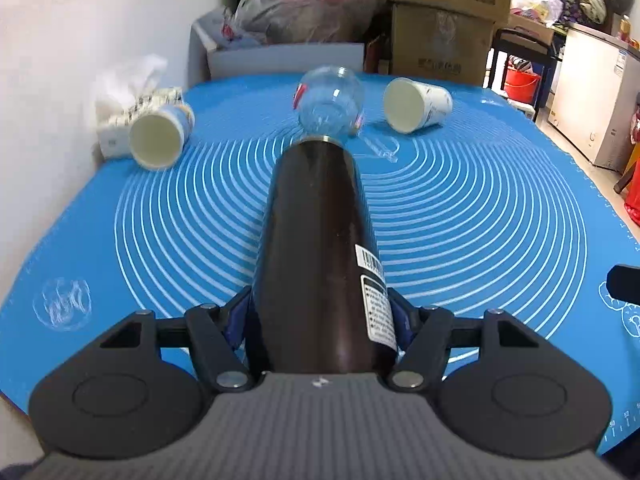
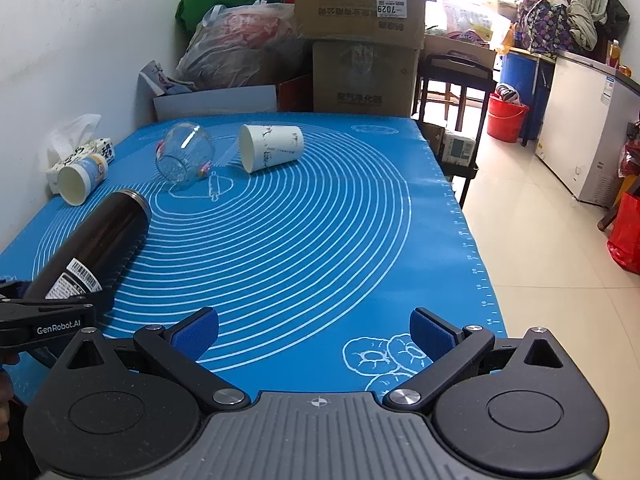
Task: Flip cup upside down
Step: 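Lift the black bottle off the mat with the left tool, then grasp the bottle's base with the right tool while the left tool releases it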
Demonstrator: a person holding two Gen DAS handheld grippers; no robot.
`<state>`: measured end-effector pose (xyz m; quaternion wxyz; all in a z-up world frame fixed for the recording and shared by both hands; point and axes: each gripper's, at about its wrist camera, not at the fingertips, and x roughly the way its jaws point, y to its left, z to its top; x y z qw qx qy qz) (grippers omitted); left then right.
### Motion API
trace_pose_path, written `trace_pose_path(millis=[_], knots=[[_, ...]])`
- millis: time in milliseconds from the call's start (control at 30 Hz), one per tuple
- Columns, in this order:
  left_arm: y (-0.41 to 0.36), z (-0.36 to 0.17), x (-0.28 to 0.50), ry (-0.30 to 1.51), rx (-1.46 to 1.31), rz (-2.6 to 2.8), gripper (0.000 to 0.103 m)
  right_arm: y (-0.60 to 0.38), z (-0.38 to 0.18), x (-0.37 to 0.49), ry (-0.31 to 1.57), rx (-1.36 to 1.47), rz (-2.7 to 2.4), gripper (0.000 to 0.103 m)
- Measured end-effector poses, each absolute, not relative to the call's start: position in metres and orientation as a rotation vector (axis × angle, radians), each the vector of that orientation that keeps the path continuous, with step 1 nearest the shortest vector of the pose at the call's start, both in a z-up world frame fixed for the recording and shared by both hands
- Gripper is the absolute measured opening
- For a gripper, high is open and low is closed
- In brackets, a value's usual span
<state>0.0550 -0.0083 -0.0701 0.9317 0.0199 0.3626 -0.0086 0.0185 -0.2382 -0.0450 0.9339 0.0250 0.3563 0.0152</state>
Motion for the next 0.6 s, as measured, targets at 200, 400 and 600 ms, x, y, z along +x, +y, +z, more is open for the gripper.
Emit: trace_pose_path(millis=[200,400,600], knots=[[-0.008,-0.060,0.054,0.693,0.069,0.013,0.082,-0.237,-0.045,0.017,0.731,0.046,0.035,0.103],[-0.002,-0.060,0.055,0.704,0.054,0.031,0.085,-0.236,-0.044,0.015,0.729,0.046,0.033,0.103],[0.002,-0.058,0.053,0.700,0.045,0.037,0.085,-0.236,-0.044,0.014,0.727,0.047,0.032,0.103]])
